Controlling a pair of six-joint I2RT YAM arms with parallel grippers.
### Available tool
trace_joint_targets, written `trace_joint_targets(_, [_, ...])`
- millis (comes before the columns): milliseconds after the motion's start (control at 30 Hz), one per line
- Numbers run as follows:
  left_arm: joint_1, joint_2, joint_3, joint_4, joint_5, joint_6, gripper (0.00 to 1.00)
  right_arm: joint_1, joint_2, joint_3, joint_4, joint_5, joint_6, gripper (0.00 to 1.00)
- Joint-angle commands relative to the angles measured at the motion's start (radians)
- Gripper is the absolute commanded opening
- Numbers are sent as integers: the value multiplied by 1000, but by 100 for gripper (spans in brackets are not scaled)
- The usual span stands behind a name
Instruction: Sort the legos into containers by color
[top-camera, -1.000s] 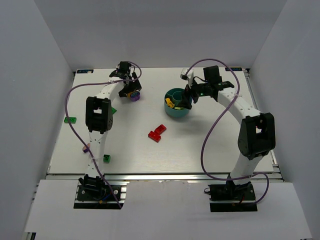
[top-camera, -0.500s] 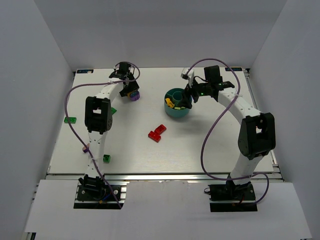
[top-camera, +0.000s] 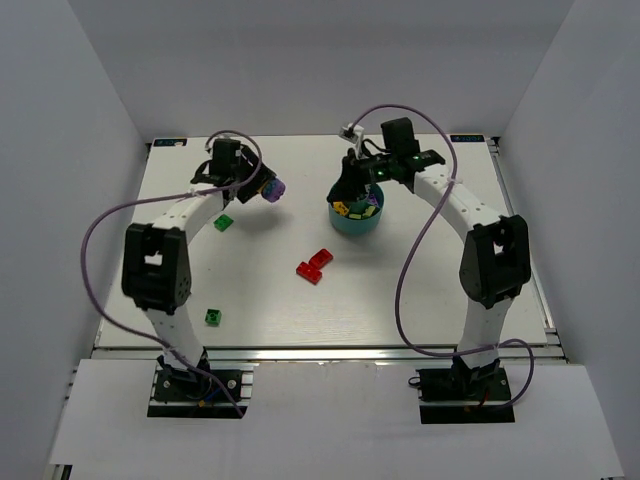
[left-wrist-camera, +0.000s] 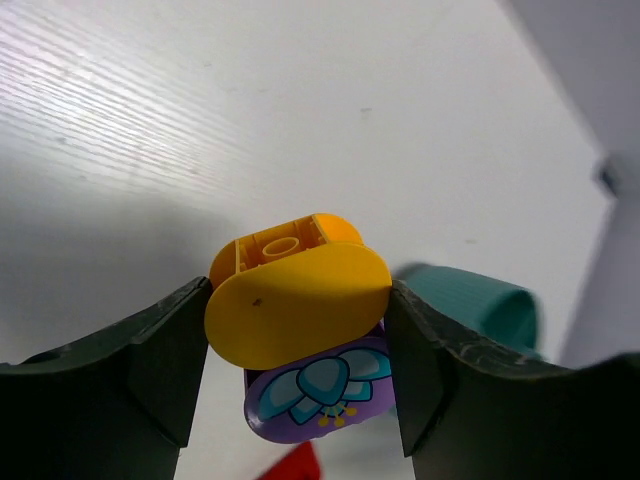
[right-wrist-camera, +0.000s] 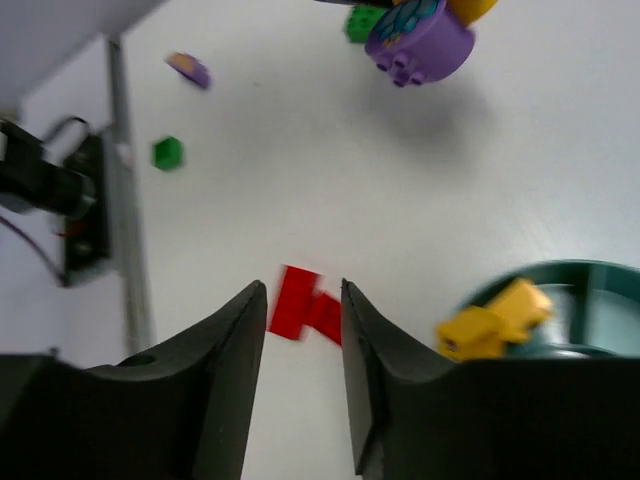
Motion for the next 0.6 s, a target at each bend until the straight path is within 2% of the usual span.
trace_joint_targets(0, [-10, -209, -137, 230, 70, -176, 11, 53, -12, -7, 145, -62, 450, 40])
trace_joint_targets(33, [-18, -234, -165, 265, 69, -228, 11, 65, -13, -13, 208, -41, 494, 41])
trace_joint_targets(133, [-39, -304, -232, 298, 60, -300, 6, 113, -1, 10, 219, 85, 612, 54])
trace_joint_targets(300, [-82, -355, -246, 290, 18, -321, 6, 125, 19, 9, 315, 75, 795, 87])
trace_joint_targets(467, [-102, -401, -294, 325, 12, -347, 5, 141, 43, 27, 345, 125, 870, 89])
trace_joint_targets(567, [-115, -424, -305, 324, 3, -354, 4, 148, 68, 64, 317, 186, 833, 89])
